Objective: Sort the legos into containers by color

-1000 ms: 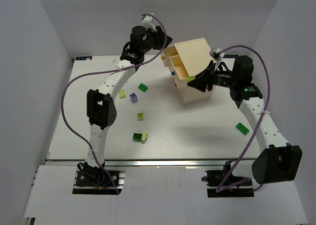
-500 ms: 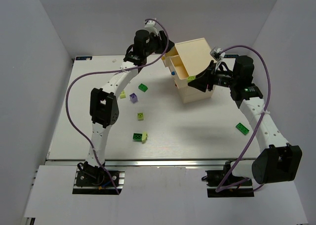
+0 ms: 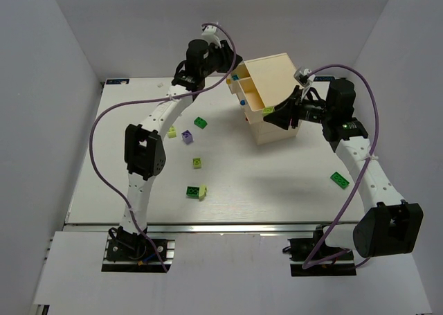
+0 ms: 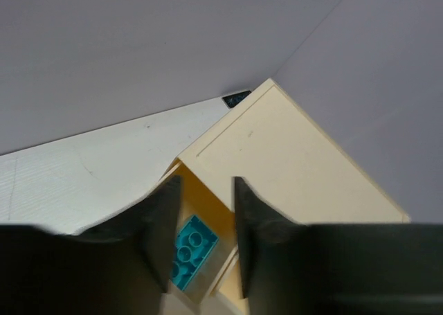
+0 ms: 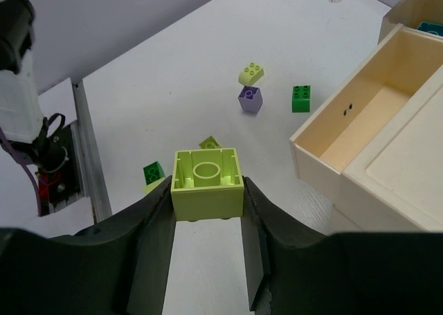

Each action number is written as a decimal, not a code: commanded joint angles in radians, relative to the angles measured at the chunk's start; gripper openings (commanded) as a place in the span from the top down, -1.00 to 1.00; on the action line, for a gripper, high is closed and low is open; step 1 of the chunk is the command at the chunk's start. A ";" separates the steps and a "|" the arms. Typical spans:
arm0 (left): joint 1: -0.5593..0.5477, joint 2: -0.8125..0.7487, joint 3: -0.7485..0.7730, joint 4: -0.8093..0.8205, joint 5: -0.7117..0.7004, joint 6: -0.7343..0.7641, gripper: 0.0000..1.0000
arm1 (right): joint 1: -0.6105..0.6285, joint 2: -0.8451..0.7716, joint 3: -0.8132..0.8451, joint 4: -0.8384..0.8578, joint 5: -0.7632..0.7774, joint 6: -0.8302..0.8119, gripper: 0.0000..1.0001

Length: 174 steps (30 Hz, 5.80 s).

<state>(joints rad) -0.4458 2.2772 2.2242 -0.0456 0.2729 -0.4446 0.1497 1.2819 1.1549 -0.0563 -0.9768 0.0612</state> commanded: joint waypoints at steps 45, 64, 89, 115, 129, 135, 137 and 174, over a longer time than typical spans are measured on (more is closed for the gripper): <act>0.027 -1.496 -1.511 -0.223 -0.469 0.317 -0.57 | 0.312 0.524 0.651 -0.410 0.894 -0.478 0.31; 0.027 -1.470 -1.519 -0.214 -0.449 0.299 -0.47 | 0.349 0.476 0.641 -0.373 0.969 -0.489 -0.18; 0.186 -0.526 -0.961 -0.373 -0.506 0.027 -0.52 | 0.271 -0.233 -0.052 -0.062 0.477 -0.242 -0.15; 0.226 -0.208 -0.681 -0.478 -0.538 0.015 -0.31 | 0.154 -0.296 -0.231 0.042 0.323 -0.185 0.64; 0.226 -0.214 -0.695 -0.473 -0.529 0.038 0.26 | 0.103 -0.303 -0.245 0.073 0.276 -0.161 0.64; 0.226 -0.304 -0.710 -0.456 -0.511 0.052 0.79 | 0.086 -0.309 -0.253 0.079 0.260 -0.155 0.63; 0.226 -0.364 -0.721 -0.441 -0.497 0.061 0.88 | 0.082 -0.309 -0.254 0.081 0.254 -0.153 0.63; -0.053 -0.318 -0.552 0.411 0.235 -0.398 0.97 | -0.016 -0.322 -0.296 0.135 0.290 -0.126 0.66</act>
<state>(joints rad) -0.4835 1.9369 1.6379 0.3832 0.5510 -0.8463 0.1429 0.9844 0.8673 0.0265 -0.6678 -0.0765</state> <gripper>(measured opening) 0.453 0.167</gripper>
